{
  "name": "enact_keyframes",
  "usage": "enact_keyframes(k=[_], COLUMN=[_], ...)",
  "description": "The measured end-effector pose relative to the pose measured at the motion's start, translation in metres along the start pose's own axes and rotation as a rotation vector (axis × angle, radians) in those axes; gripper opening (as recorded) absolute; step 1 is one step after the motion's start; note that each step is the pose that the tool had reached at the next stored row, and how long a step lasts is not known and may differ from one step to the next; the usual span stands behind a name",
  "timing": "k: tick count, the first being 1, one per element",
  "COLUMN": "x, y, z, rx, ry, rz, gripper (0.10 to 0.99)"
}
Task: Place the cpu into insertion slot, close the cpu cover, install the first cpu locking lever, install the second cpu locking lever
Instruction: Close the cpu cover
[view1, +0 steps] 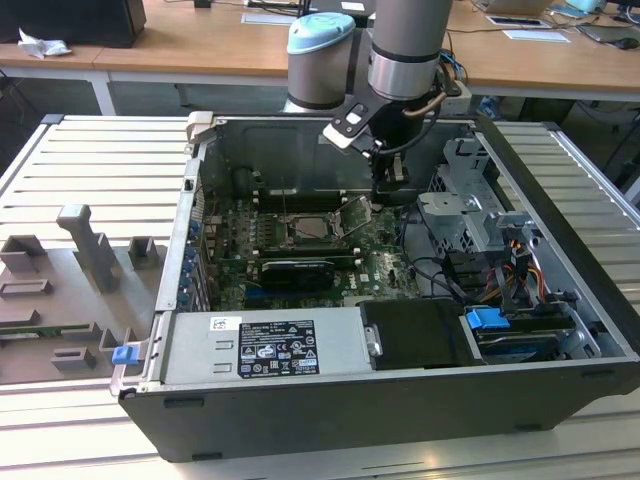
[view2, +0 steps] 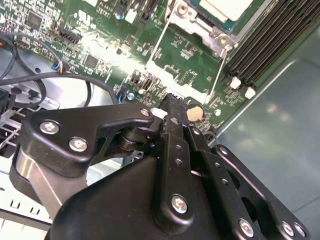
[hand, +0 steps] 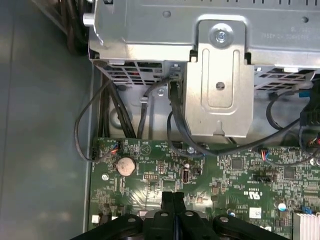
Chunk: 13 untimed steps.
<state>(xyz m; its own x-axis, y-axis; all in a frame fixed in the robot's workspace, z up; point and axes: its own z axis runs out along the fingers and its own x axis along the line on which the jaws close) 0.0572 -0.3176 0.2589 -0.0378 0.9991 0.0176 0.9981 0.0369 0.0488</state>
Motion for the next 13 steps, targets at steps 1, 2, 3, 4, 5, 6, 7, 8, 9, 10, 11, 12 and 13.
enact_keyframes(k=[1, 2, 3, 4, 5, 6, 7, 8, 9, 10, 11, 12, 13], x=[0.0000, -0.0001, -0.0001, -0.0002, -0.0003, -0.0003, -0.0004, -0.0004, -0.0005, -0.0005, -0.0005, -0.0005, -0.0005], y=[0.0014, 0.0023, 0.0032, 0.0040, 0.0045, 0.0050, 0.0055, 0.0060, 0.0062, 0.0062, 0.0062, 0.0061, 0.0056], z=[0.0007, 0.0012, 0.0018, 0.0029, 0.0044, 0.0066, 0.0090, 0.0111, 0.0128, 0.0137, 0.0138, 0.0137, 0.0137], rx=[0.001, 0.001, 0.001, 0.002, 0.002, 0.003, 0.005, 0.007, 0.009, 0.010, 0.012, 0.013, 0.015], ry=[-0.0001, 0.0001, -0.0002, -0.0002, -0.0002, -0.0002, -0.0002, -0.0001, 0.0001, 0.0000, -0.0001, -0.0001, 0.0000], rz=[0.000, 0.000, 0.000, 0.000, 0.000, 0.000, 0.000, 0.000, 0.000, 0.000, 0.000, 0.000, 0.001], gripper=[0.106, 0.106, 0.106, 0.106, 0.106, 0.106, 0.106, 0.106, 0.106, 0.106, 0.106, 0.106, 0.106])
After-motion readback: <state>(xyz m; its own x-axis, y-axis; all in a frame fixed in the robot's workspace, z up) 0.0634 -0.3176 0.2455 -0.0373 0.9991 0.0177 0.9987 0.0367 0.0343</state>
